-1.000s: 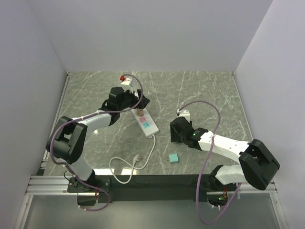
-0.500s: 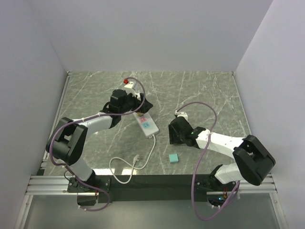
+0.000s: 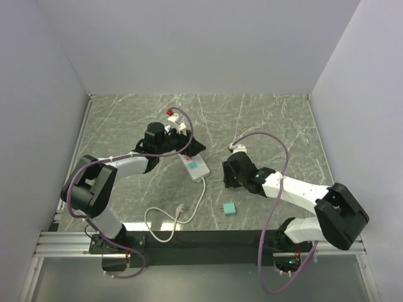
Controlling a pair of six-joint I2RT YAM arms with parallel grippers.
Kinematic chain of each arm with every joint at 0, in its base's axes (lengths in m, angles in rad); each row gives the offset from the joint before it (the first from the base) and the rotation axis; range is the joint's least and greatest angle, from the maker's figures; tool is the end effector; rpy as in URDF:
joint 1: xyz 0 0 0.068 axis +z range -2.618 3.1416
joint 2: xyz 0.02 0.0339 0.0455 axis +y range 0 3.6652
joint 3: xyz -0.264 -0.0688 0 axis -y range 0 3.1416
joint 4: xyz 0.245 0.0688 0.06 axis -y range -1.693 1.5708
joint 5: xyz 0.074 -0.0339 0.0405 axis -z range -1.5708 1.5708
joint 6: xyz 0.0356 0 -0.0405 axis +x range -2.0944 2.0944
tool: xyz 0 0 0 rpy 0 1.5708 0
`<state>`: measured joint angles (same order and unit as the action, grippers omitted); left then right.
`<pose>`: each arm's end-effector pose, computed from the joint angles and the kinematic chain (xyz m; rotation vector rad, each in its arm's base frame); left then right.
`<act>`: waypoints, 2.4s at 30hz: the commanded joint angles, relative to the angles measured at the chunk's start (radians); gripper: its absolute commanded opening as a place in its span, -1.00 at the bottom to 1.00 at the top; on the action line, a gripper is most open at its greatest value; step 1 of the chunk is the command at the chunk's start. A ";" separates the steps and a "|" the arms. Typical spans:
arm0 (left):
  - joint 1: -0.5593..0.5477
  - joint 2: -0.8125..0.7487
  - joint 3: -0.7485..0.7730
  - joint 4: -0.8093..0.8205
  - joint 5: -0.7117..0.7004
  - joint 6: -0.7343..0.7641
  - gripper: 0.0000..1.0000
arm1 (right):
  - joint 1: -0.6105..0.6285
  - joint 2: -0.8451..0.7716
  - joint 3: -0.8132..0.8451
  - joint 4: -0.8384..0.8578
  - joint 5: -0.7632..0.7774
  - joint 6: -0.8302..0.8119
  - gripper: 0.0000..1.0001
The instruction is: Insert the plug
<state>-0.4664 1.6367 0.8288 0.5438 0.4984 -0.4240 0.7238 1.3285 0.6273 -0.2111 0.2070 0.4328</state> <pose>0.3065 -0.1733 0.2138 0.4114 1.8967 -1.0655 0.1915 0.1595 0.1715 -0.2714 2.4571 0.2465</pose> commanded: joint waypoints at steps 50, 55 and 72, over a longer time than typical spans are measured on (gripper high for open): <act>-0.092 0.052 -0.103 0.360 0.259 -0.302 0.54 | 0.128 -0.259 0.020 0.346 -0.224 -0.292 -0.65; -0.092 0.057 -0.097 0.384 0.258 -0.326 0.55 | 0.131 -0.247 0.023 0.352 -0.235 -0.292 -0.65; -0.100 -0.018 -0.149 0.318 0.362 -0.229 0.53 | 0.140 -0.213 0.045 0.332 -0.112 -0.293 -0.67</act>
<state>-0.5606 1.6642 0.6952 0.8471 0.8104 -0.6907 0.8551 1.1046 0.6292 0.0822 0.0429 0.1371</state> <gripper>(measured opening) 0.762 0.565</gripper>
